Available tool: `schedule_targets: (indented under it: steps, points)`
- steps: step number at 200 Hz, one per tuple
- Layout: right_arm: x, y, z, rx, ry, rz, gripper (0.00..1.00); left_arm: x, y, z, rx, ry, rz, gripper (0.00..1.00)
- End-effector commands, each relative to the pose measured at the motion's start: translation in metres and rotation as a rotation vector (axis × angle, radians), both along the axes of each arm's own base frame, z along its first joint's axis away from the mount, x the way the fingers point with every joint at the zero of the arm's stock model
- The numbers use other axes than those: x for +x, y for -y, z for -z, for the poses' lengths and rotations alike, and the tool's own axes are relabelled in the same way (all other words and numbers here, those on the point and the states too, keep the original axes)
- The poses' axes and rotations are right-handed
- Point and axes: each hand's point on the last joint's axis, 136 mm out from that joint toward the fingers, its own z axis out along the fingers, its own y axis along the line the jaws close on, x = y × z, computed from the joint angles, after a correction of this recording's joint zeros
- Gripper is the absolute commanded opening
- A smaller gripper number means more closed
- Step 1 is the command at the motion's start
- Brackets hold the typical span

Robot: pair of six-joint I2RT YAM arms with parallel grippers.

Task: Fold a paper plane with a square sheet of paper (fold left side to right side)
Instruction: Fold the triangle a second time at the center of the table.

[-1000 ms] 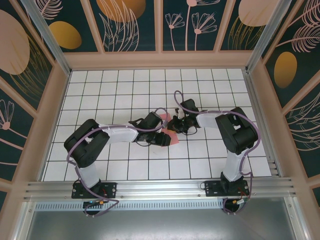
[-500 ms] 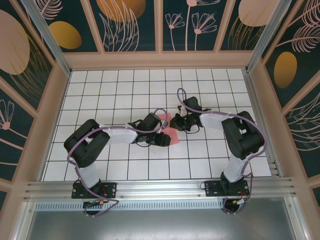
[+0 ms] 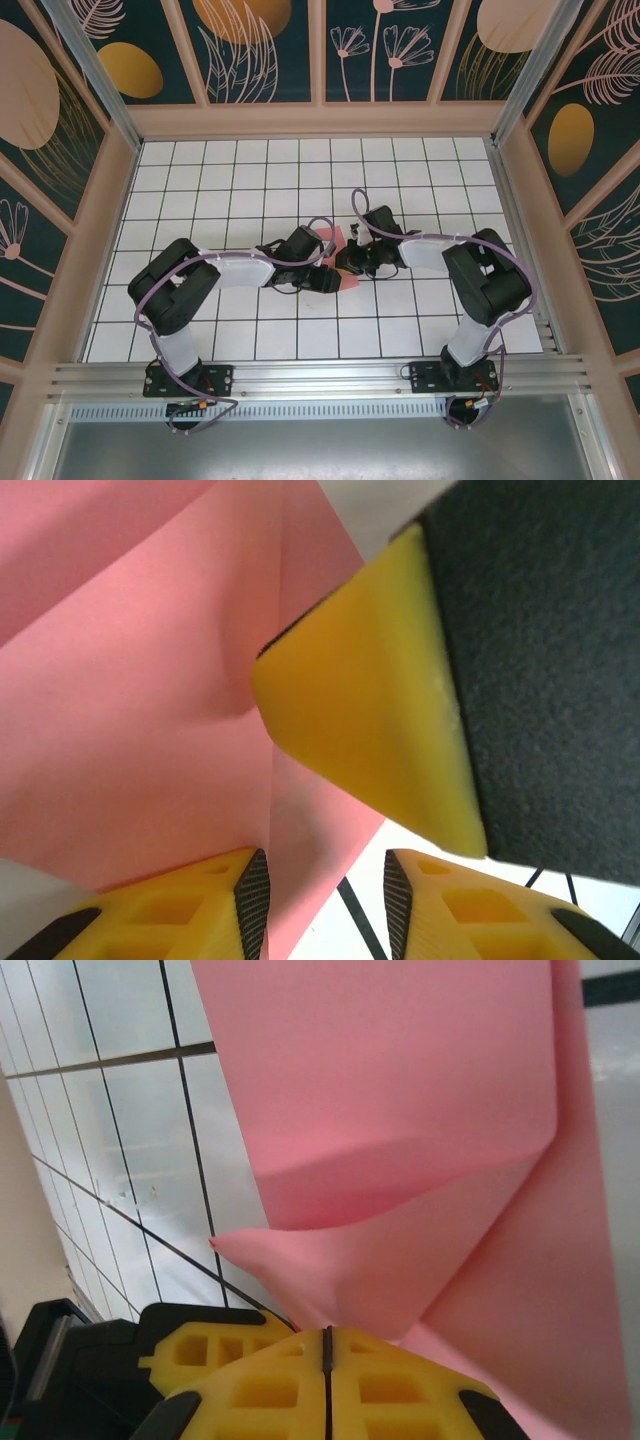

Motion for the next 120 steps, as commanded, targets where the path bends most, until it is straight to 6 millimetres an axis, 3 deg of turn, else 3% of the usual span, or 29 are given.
schedule_targets:
  steps: [1,71,120]
  points:
    - [-0.002,-0.006,0.003,0.034,-0.026,-0.002,0.08,-0.022,-0.026,0.037,0.122,-0.088,0.004,0.39]
    - [-0.01,-0.012,0.022,0.01,-0.093,-0.013,0.08,-0.022,-0.027,0.037,0.121,-0.084,0.001,0.39]
    - [0.0,0.005,0.04,-0.133,-0.06,0.033,0.08,-0.024,-0.031,0.04,0.134,-0.088,-0.007,0.38]
